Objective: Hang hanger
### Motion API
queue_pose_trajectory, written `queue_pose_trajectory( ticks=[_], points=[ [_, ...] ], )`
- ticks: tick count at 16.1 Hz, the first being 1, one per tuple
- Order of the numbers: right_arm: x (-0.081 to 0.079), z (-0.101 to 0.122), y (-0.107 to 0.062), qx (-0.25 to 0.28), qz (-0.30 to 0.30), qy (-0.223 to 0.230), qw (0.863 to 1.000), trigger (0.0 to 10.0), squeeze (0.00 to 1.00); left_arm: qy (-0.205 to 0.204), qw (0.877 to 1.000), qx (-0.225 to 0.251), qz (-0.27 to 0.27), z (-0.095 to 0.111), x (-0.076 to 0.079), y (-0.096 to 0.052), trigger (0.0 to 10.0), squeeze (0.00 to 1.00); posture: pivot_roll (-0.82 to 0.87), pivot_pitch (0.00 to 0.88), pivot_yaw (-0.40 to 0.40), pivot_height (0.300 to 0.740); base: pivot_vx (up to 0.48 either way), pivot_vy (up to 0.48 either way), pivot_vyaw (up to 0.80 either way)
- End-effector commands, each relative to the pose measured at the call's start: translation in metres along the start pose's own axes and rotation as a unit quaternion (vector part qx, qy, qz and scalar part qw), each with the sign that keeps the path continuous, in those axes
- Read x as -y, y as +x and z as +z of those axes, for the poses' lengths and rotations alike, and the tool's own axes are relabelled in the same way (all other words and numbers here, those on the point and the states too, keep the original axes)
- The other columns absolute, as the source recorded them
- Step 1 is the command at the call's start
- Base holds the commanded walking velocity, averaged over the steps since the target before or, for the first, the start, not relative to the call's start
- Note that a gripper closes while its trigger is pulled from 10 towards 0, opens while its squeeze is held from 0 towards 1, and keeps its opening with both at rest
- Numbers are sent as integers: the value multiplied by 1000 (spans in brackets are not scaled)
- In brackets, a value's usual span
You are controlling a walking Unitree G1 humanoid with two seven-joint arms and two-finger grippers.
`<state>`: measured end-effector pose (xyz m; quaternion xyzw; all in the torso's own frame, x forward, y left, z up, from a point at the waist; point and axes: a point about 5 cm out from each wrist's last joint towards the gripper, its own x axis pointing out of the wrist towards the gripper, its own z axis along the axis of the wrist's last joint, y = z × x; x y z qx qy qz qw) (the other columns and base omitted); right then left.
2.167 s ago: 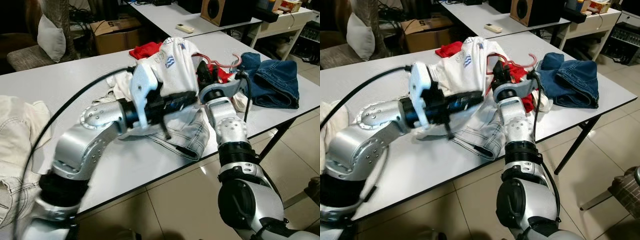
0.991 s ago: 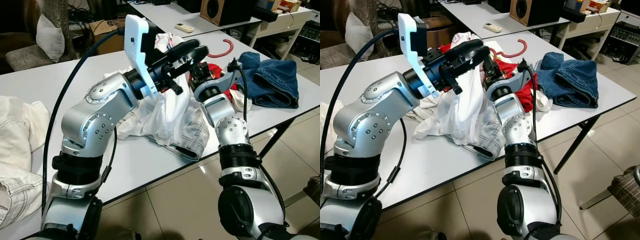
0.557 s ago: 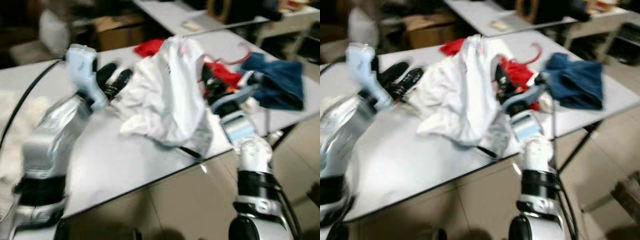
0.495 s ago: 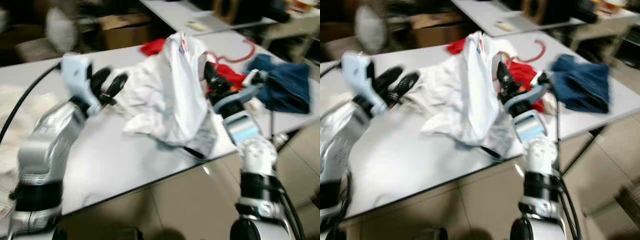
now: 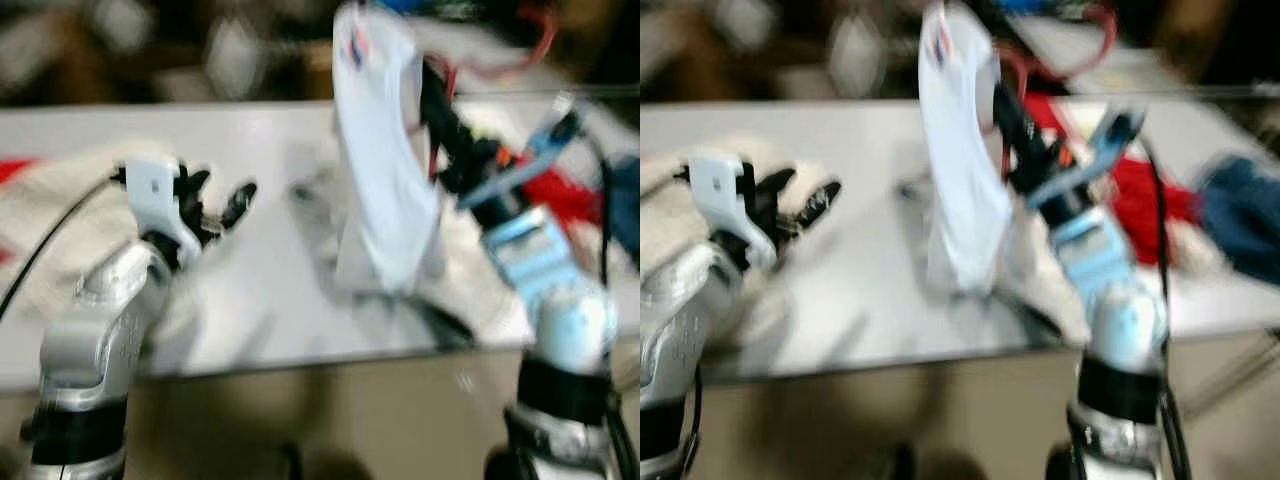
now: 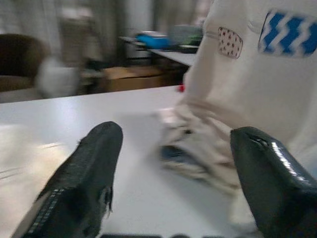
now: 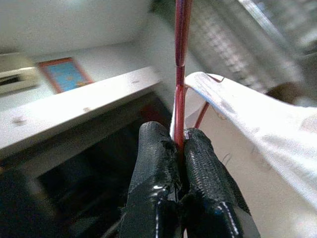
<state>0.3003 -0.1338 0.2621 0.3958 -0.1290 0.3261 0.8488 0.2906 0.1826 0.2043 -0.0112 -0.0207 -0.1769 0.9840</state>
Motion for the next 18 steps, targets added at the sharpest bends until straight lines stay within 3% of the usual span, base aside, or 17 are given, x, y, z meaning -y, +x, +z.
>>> queue_pose_trajectory(
  ticks=[1, 5, 8, 18],
  points=[
    [-19, 14, 5, 21, 38, -14, 999, 10000, 0, 4, 1000, 20, -6, 9, 4, 1, 10000, 1000, -29, 0, 24, 740, 0, 0, 800],
    [-43, 33, 11, 41, 69, -41, 996, 10000, 0, 6, 999, 34, -26, 13, 14, 0, 10000, 1000, -33, 0, 26, 740, 0, 0, 794],
    [-42, 36, 9, 29, 49, -75, 996, 10000, 0, 28, 999, 30, -28, 12, 15, 0, 10000, 1000, -36, 0, 25, 740, 0, 0, 790],
    [-46, 42, 6, 27, 54, -90, 994, 10000, 0, 29, 999, 38, -25, 14, 17, 4, 10000, 1000, -38, 0, 20, 740, 0, 0, 787]
  ],
)
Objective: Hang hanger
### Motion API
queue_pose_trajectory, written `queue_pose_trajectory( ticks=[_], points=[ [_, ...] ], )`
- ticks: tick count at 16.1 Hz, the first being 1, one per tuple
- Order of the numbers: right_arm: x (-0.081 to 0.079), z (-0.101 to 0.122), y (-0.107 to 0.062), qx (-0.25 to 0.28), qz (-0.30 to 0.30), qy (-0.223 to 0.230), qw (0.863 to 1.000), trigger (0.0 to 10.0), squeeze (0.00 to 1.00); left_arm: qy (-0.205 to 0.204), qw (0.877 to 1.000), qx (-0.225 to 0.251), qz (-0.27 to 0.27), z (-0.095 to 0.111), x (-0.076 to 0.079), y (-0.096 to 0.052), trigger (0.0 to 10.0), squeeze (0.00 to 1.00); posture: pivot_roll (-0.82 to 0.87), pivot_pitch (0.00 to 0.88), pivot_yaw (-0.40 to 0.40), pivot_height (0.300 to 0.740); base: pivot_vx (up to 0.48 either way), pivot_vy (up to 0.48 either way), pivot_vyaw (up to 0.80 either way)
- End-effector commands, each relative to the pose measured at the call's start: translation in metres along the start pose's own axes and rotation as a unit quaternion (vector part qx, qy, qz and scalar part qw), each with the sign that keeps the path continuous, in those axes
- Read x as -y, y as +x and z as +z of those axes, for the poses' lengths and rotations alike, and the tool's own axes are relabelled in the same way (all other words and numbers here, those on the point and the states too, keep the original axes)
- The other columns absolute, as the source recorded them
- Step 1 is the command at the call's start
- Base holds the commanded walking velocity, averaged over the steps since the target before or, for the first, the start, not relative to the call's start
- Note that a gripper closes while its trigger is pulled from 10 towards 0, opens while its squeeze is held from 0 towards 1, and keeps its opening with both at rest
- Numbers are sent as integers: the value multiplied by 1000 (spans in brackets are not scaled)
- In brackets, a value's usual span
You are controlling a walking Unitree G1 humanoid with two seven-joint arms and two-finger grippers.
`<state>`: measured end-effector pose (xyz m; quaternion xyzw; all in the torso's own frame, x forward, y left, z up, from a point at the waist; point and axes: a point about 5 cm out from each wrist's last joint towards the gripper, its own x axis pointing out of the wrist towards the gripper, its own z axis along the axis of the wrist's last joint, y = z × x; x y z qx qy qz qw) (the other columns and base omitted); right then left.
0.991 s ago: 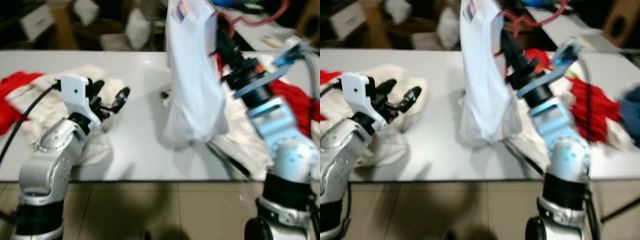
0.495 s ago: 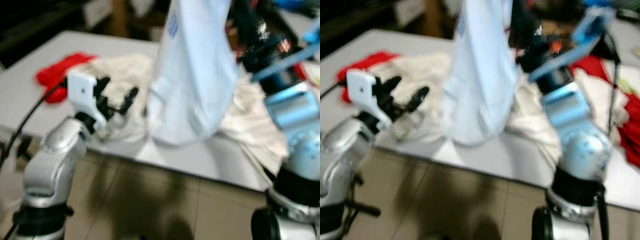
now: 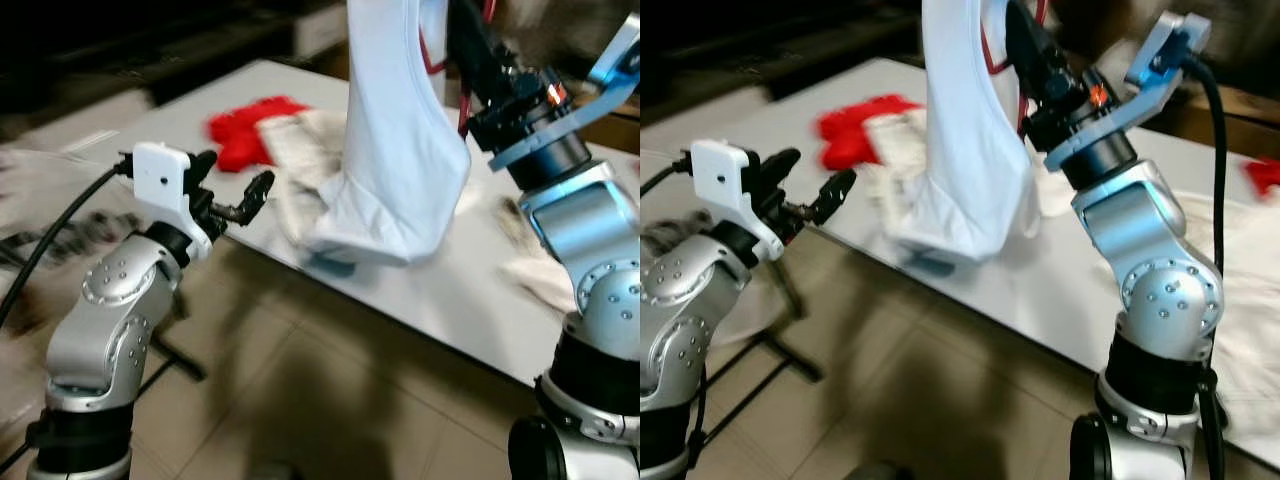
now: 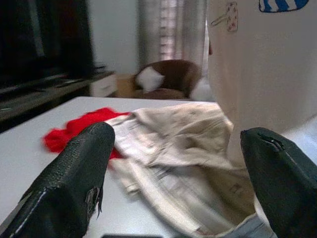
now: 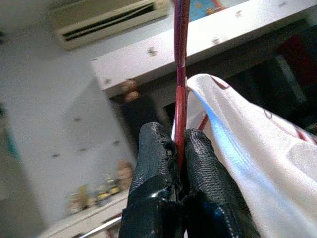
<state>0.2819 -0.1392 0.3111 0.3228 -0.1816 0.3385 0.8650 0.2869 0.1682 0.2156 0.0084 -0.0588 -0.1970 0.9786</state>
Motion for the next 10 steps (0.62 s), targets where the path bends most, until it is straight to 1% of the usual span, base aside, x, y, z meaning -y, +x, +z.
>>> queue_pose_trajectory(
  ticks=[1, 7, 10],
  points=[
    [-7, 7, -1, 13, 20, -5, 1000, 10000, 0, 5, 1000, 3, -5, 2, 3, 2, 10000, 1000, -39, 0, 21, 740, 0, 0, 781],
    [-8, 7, -2, 12, 22, -5, 1000, 10000, 0, 9, 1000, 0, -10, 1, 4, 3, 10000, 1000, -40, 0, 22, 740, 0, 0, 781],
    [-10, 12, -2, 22, 30, -1, 999, 10000, 0, 9, 1000, 1, -10, 1, 5, 5, 10000, 1000, -41, 0, 22, 740, 0, 0, 781]
  ],
)
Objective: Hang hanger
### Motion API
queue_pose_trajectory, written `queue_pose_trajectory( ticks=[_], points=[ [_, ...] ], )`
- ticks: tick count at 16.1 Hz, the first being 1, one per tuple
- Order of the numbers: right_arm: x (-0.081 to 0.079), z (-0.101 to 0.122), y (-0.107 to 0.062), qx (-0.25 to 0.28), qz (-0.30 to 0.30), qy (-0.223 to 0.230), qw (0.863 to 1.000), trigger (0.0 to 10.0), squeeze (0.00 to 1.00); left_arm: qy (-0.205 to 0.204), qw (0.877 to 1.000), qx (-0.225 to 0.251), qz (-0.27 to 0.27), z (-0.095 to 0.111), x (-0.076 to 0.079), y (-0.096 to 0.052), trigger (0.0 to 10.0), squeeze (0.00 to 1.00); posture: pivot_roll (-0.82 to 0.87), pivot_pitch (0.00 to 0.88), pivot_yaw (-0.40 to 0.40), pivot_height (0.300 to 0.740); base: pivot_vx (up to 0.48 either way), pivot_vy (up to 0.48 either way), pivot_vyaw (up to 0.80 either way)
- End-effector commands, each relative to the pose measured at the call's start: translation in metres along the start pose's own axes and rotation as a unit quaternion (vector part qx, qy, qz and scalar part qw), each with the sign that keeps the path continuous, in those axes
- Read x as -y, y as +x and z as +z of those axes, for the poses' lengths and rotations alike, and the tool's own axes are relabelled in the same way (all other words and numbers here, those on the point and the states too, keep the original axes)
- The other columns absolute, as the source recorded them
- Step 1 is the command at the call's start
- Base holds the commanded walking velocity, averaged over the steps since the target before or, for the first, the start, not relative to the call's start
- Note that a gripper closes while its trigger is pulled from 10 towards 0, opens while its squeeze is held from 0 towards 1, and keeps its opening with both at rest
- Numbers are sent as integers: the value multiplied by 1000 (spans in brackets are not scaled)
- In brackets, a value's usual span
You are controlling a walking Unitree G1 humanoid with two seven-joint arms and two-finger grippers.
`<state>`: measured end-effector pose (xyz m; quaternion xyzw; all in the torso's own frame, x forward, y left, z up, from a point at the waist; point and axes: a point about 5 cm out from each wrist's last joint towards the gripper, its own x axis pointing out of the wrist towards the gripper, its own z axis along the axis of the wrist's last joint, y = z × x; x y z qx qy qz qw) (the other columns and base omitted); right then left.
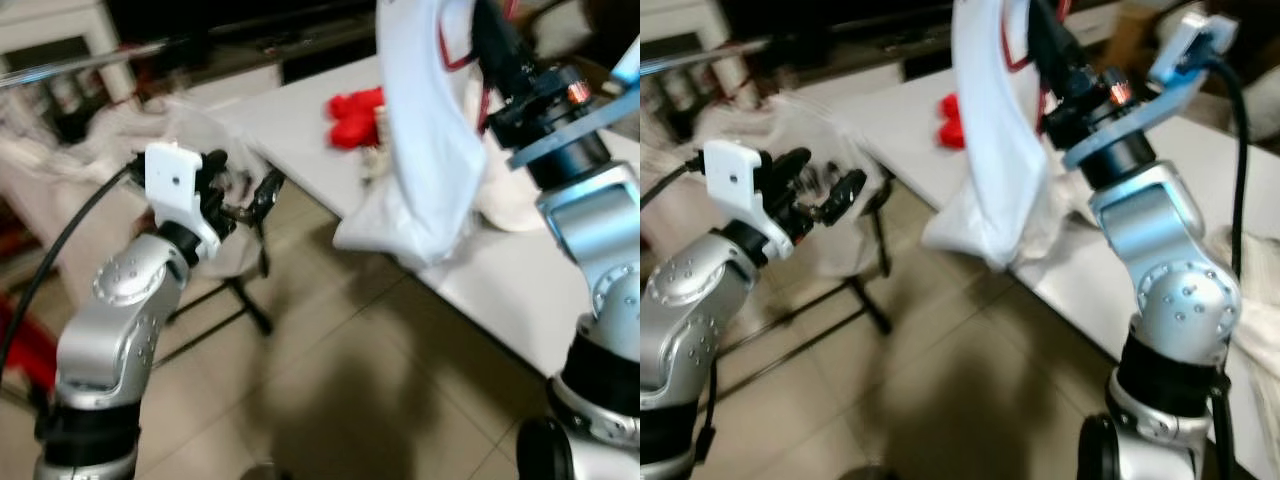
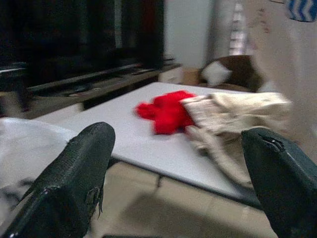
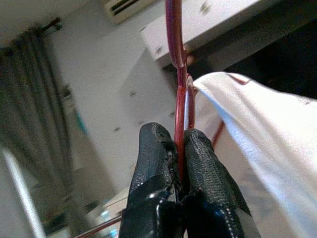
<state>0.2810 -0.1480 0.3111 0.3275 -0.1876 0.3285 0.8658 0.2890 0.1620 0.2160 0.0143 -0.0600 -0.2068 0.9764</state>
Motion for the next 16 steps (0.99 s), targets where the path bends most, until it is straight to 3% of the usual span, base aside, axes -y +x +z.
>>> queue_pose_trajectory(
  ticks=[1, 9, 11, 12, 14, 15, 16],
  points=[
    [-15, 7, 3, 16, 41, 0, 999, 10000, 0, 3, 1000, 2, 0, 1, 0, 1, 10000, 1000, -41, 0, 22, 740, 0, 0, 781],
    [-11, 4, 1, 9, 36, 1, 999, 10000, 0, 9, 1000, 3, -4, 1, 0, 3, 10000, 1000, -39, 0, 19, 740, 0, 0, 780],
    [2, -8, -4, -25, -2, -30, 999, 10000, 0, 16, 1000, -8, -10, -1, 1, 3, 10000, 1000, -40, 0, 21, 740, 0, 0, 781],
    [14, -24, -10, -65, -36, -69, 995, 10000, 0, 24, 999, -24, -15, -6, 2, 2, 10000, 1000, -40, 0, 20, 740, 0, 0, 781],
    [43, -63, -30, -147, -117, -129, 974, 10000, 0, 42, 997, -56, -23, -16, 3, 0, 10000, 1000, -37, 0, 18, 740, 0, 0, 781],
    [43, -63, -30, -147, -117, -129, 974, 10000, 0, 42, 997, -56, -23, -16, 3, 0, 10000, 1000, -37, 0, 18, 740, 0, 0, 781],
    [60, -81, -42, -173, -173, -145, 959, 10000, 0, 47, 996, -67, -26, -20, 4, -1, 10000, 1000, -31, 0, 15, 740, 0, 0, 781]
  ],
)
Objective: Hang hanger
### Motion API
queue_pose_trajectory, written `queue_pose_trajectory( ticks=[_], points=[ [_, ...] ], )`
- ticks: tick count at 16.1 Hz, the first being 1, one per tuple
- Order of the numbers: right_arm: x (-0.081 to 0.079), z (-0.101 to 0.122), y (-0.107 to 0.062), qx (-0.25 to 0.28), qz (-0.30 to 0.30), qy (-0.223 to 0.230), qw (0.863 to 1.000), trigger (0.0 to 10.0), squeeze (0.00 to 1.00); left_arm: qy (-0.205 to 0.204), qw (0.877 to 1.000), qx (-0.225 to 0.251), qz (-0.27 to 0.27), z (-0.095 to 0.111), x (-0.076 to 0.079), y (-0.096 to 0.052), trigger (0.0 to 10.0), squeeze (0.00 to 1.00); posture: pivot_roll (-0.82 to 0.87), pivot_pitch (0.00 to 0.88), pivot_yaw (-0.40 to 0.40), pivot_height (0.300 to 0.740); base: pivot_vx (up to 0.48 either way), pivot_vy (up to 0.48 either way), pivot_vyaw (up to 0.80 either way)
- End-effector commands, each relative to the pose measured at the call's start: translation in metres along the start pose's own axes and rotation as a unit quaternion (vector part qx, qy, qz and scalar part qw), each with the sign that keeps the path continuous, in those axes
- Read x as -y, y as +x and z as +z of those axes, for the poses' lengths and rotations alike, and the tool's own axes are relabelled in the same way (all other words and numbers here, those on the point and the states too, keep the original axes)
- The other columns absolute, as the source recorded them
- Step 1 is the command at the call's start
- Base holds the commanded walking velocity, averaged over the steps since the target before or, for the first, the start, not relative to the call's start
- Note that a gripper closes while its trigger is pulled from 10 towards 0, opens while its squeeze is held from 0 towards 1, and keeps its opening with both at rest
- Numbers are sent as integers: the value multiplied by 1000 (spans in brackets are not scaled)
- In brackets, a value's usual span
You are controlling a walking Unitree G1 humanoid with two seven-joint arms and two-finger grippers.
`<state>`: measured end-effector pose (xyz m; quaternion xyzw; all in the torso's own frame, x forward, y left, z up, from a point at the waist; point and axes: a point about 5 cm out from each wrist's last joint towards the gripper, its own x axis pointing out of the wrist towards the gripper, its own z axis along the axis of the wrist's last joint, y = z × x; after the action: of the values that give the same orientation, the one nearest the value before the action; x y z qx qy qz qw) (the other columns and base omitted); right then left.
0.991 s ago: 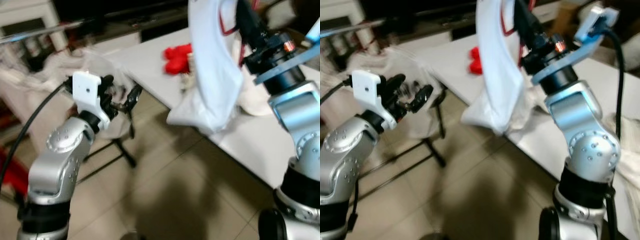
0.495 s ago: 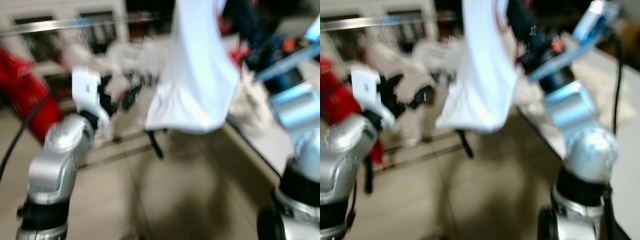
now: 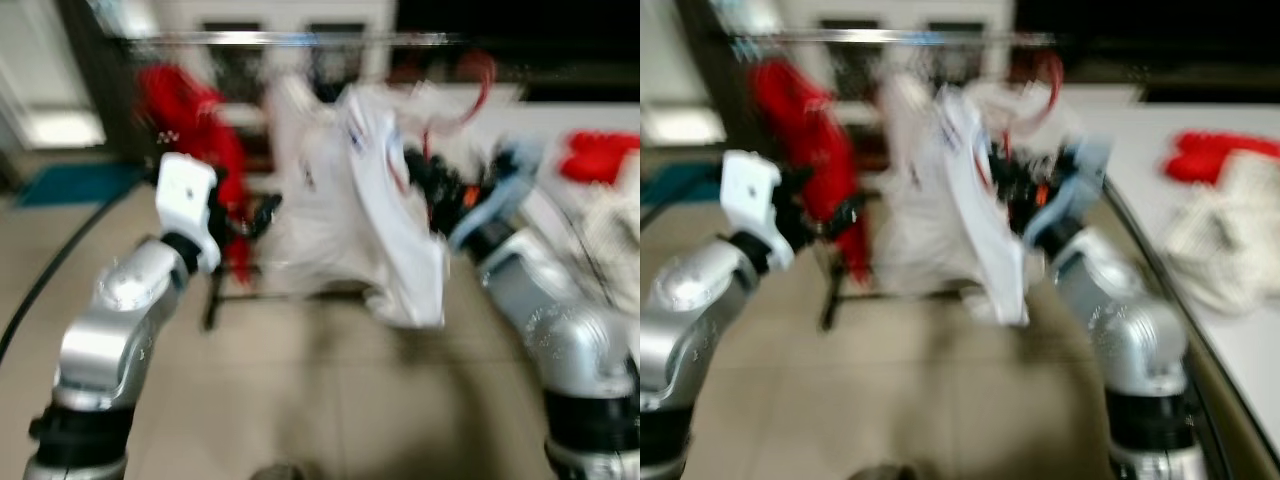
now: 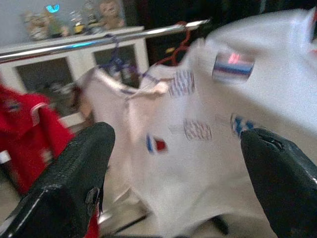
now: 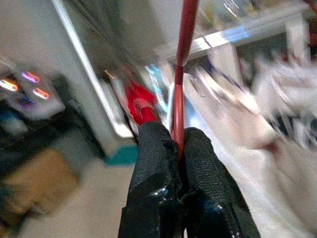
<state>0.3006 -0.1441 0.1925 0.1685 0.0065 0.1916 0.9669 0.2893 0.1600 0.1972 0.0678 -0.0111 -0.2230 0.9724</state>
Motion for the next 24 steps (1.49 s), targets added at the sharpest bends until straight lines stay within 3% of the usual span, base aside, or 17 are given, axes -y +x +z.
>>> queue_pose_trajectory(
  ticks=[1, 4, 5, 6, 7, 9, 10, 12, 14, 15, 16, 18, 19, 20, 21, 22, 24],
  points=[
    [6, -3, 1, 10, -38, -19, 999, 10000, 0, 7, 1000, -14, -8, -4, 2, 0, 10000, 1000, -30, 0, 15, 740, 0, 0, 781],
    [-1, -21, 2, -13, -24, -8, 1000, 10000, 0, 0, 1000, -25, -14, -13, 5, 3, 10000, 1000, -29, 0, 19, 740, 0, 0, 0],
    [0, -37, 3, -33, -26, -1, 999, 10000, 0, -9, 999, -44, -15, -25, 10, 8, 10000, 749, -29, 0, 19, 740, 0, 0, 0],
    [1, -42, 3, -40, -28, -4, 999, 10000, 0, -10, 999, -49, -14, -28, 12, 10, 10000, 624, -29, 0, 20, 740, 0, 0, 0],
    [0, -50, 3, -50, -26, -10, 998, 10000, 0, -14, 998, -56, -12, -34, 14, 12, 10000, 153, -28, 0, 19, 740, 0, 0, 0],
    [-9, -57, 4, -61, -1, -5, 998, 10000, 0, -28, 997, -68, -24, -46, 23, 17, 10000, 0, -26, 0, 16, 740, 0, 0, 0],
    [-18, -57, 5, -64, 31, -2, 997, 10000, 0, -45, 996, -63, -46, -49, 31, 21, 10000, 0, -26, 0, 14, 740, 0, 0, 0],
    [-31, -56, 4, -60, 93, -13, 994, 10000, 0, -89, 991, -46, -86, -42, 42, 30, 10000, 1000, -28, 0, 14, 740, 0, 0, 0],
    [-38, -56, 4, -58, 131, -23, 989, 10000, 0, -103, 989, -57, -92, -45, 47, 37, 10000, 1000, -30, 0, 14, 740, 0, 0, 0],
    [-42, -53, 4, -51, 154, -28, 986, 10000, 0, -108, 988, -65, -94, -49, 50, 41, 10000, 510, -34, 0, 13, 740, 0, 0, 0],
    [-45, -51, 3, -48, 173, -28, 983, 10000, 0, -113, 987, -64, -95, -49, 52, 44, 10000, 165, -35, 0, 13, 740, 0, 0, 0],
    [-47, -51, 1, -48, 190, -25, 980, 10000, 0, -110, 988, -63, -89, -45, 52, 49, 10000, 0, -35, 0, 12, 740, 0, 0, 0],
    [-47, -51, 0, -47, 193, -24, 980, 10000, 0, -110, 989, -66, -78, -45, 51, 50, 5451, 0, -34, 0, 12, 740, 0, 0, 0],
    [-46, -51, 0, -47, 193, -23, 980, 10000, 0, -111, 989, -66, -76, -45, 51, 50, 5451, 0, -34, 0, 12, 740, 0, 0, 0],
    [-44, -49, 0, -41, 192, -16, 980, 10000, 0, -86, 992, -64, -65, -43, 49, 51, 1137, 0, -34, 0, 12, 740, 0, 0, 0],
    [-42, -47, 1, -36, 191, -8, 981, 10000, 0, -48, 995, -56, -63, -40, 50, 52, 0, 0, -33, 0, 12, 740, 0, 0, 0],
    [-41, -45, 2, -27, 191, 7, 981, 10000, 0, -5, 997, -52, -53, -37, 51, 54, 0, 0, -31, 0, 19, 740, 0, 0, 0]
  ],
)
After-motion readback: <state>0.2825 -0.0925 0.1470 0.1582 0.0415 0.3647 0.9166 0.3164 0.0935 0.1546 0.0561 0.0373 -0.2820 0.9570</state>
